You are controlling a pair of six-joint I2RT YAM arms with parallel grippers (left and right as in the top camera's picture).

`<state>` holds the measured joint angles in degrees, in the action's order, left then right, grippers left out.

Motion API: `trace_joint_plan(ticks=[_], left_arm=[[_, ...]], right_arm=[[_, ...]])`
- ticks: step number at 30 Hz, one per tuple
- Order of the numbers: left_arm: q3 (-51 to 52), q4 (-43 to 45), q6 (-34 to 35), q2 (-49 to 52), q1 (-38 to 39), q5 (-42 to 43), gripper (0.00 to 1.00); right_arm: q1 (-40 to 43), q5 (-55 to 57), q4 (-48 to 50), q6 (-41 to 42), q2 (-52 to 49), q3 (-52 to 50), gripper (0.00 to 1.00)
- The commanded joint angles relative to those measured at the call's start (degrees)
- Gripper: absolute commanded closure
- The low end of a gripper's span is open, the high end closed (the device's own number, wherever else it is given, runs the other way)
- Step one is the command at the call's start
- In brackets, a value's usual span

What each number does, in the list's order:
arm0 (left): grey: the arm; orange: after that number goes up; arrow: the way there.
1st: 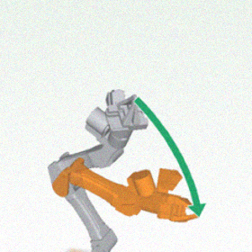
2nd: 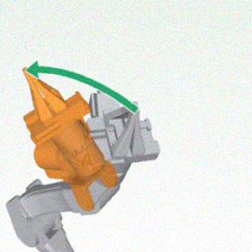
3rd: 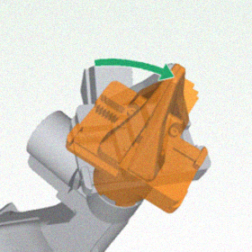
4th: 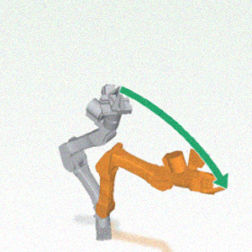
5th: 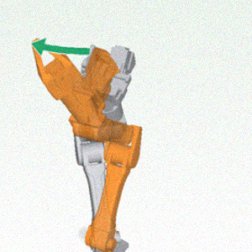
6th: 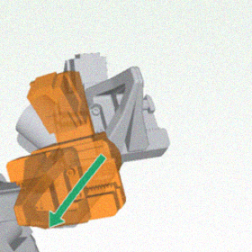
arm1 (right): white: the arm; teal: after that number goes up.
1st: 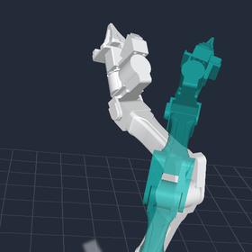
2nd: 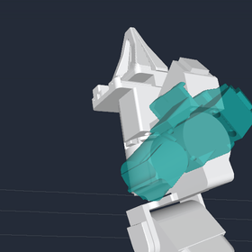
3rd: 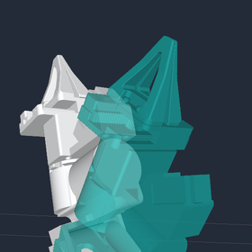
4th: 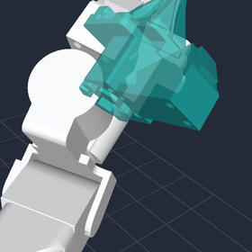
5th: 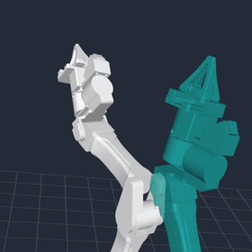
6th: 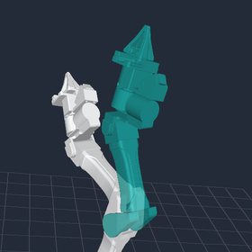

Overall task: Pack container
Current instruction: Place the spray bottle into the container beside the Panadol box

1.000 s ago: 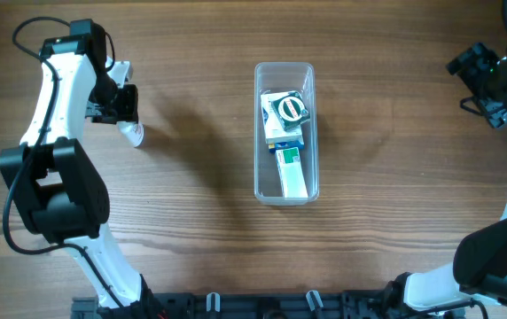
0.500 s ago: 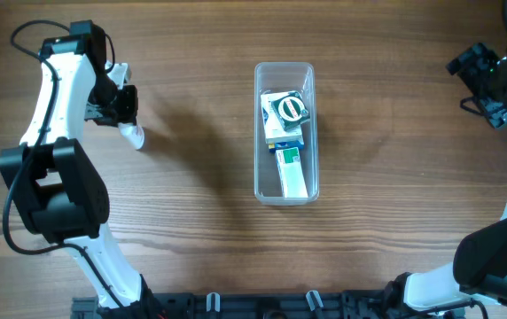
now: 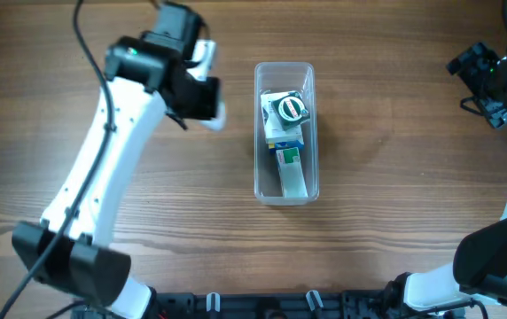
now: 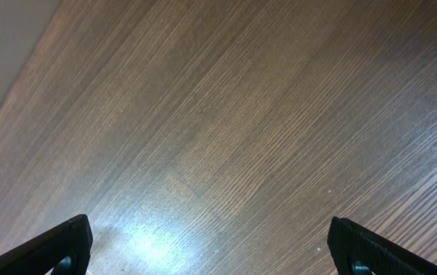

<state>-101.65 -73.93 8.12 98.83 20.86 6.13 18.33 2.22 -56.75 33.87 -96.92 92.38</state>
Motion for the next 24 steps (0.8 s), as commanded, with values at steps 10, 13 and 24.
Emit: trace_joint_plan(ticks=[10, 13, 24], left_arm=[[-1.49, 0.07, 26.23, -0.39, 19.98, -4.31, 0.76], [-1.49, -0.22, 28.63, 3.39, 21.2, -4.48, 0.76], [-1.44, -3.13, 32.89, 14.56, 21.42, -4.48, 0.76]], right_arm=[[-0.13, 0.96, 0.17, 0.79, -0.81, -0.26, 0.0], [-0.13, 0.96, 0.17, 0.79, -0.81, -0.26, 0.0], [-0.13, 0.96, 0.17, 0.79, -0.81, -0.26, 0.0]])
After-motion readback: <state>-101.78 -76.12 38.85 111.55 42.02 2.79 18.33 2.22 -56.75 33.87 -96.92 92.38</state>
